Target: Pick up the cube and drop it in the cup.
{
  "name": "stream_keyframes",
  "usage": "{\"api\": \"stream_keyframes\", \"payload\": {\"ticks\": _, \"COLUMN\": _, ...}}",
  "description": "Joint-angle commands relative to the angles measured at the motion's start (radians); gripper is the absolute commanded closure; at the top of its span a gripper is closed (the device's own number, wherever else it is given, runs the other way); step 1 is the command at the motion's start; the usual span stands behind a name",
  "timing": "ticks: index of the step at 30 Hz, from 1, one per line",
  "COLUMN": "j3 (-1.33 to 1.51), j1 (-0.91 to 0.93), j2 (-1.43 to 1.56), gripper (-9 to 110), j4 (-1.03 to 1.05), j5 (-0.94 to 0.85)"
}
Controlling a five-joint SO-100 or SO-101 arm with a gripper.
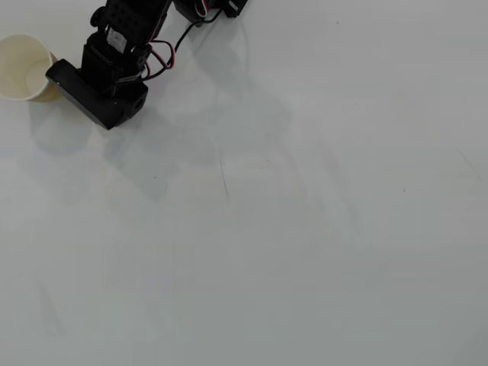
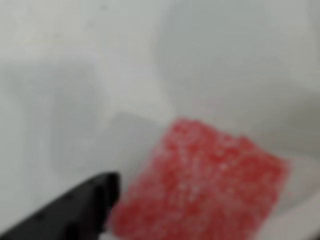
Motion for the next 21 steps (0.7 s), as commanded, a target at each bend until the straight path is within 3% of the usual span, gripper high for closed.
{"api": "stream_keyframes", "payload": {"ticks": 1, "j3": -0.13, "j1": 0.017, "j2": 0.008, "gripper": 60, "j4": -0.031, "j5": -0.003}}
{"api": "stream_keyframes", "payload": {"ticks": 21, "j3": -0.126, "j1": 0.009, "j2": 0.018, "gripper": 60, "j4": -0.031, "j5": -0.009}}
